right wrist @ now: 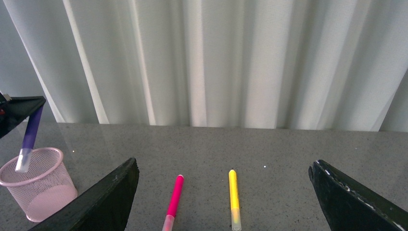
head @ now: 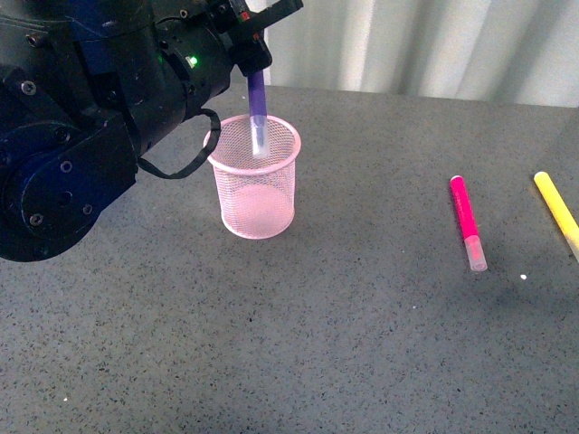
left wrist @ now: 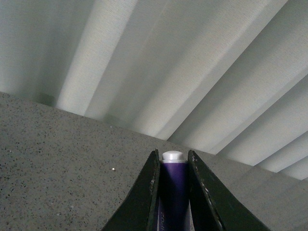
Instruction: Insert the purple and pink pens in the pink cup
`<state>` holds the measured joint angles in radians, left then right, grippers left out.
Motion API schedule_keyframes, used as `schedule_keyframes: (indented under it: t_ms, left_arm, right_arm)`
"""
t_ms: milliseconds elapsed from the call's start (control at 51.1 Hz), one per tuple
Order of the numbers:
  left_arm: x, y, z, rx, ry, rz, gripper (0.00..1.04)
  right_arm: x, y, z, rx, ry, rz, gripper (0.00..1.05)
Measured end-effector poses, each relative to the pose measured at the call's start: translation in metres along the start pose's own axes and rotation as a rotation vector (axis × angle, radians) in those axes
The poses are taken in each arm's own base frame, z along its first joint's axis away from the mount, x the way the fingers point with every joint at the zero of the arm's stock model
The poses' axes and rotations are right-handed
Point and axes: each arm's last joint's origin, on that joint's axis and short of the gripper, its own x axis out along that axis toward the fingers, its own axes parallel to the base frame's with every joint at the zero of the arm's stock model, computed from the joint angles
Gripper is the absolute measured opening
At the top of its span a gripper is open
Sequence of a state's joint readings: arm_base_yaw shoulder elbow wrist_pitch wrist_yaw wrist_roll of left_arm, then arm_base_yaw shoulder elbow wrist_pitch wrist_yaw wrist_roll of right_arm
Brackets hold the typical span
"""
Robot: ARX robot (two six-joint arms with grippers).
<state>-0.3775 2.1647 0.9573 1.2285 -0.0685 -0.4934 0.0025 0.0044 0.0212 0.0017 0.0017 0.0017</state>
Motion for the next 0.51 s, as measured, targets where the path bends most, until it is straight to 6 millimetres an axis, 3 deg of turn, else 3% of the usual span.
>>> schedule_keyframes:
  t_ms: [313,509]
  left_arm:
    - [0.0018,-0.0018,-0.0009,0.000,0.003,-0.005,0.14]
    - [0.0017,-0.0011,-0.0033,-0.033,0.029,-0.005,0.47]
  right_arm:
    - [0.0000,0.0000,0.0000,0.000,0.000,0.000,0.98]
    - [0.0000,0.0000,0.0000,0.000,0.000,0.000,0.98]
